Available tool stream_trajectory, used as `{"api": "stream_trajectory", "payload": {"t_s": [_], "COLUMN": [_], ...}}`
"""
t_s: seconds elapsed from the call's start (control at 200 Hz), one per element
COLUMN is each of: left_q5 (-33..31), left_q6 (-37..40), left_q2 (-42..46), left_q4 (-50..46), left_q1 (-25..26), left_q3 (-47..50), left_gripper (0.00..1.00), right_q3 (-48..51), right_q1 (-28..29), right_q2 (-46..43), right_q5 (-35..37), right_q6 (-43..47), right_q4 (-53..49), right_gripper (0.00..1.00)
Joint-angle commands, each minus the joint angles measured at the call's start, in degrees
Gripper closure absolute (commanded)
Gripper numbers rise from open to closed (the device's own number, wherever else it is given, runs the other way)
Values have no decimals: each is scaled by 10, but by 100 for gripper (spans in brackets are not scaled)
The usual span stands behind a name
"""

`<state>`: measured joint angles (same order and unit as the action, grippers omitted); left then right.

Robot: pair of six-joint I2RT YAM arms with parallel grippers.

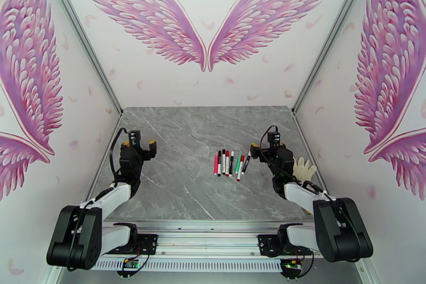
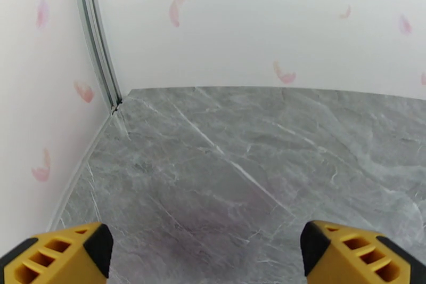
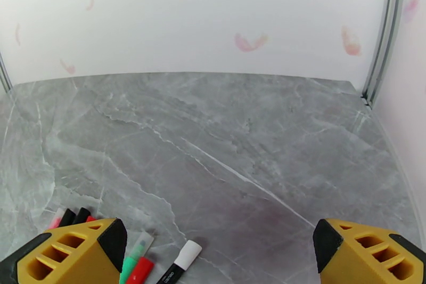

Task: Open the pen caps

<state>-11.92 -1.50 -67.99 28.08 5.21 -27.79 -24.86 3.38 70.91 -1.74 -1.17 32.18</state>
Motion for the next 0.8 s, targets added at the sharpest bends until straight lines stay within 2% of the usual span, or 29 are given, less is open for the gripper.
{"api": "stream_trajectory", "payload": {"t_s": [0.0,0.155,0.345,0.435,0.545,0.615,0.795], "left_q5": [-20,-30,-47,-20,-5,-27,-12], "left_q6": [-52,-88,-141,-180,-230,-260,-310], "left_q2": [40,61,28,4,-37,-68,-148], "left_q4": [-135,-251,-417,-462,-504,-528,-554], "left_q1": [20,98,199,232,267,293,334], "left_q3": [-52,-117,-227,-265,-302,-324,-368], "left_gripper": [1,1,1,1,1,1,1], "right_q3": [-41,-112,-148,-165,-164,-162,-148], "right_q1": [4,4,5,5,4,5,5], "right_q2": [-65,-121,-174,-192,-214,-227,-257], "right_q5": [4,19,-5,-7,-26,-31,-62], "right_q6": [-33,-103,-165,-204,-234,-254,-260], "right_q4": [-148,-328,-436,-492,-519,-540,-570], "right_gripper": [1,1,1,1,1,1,1]}}
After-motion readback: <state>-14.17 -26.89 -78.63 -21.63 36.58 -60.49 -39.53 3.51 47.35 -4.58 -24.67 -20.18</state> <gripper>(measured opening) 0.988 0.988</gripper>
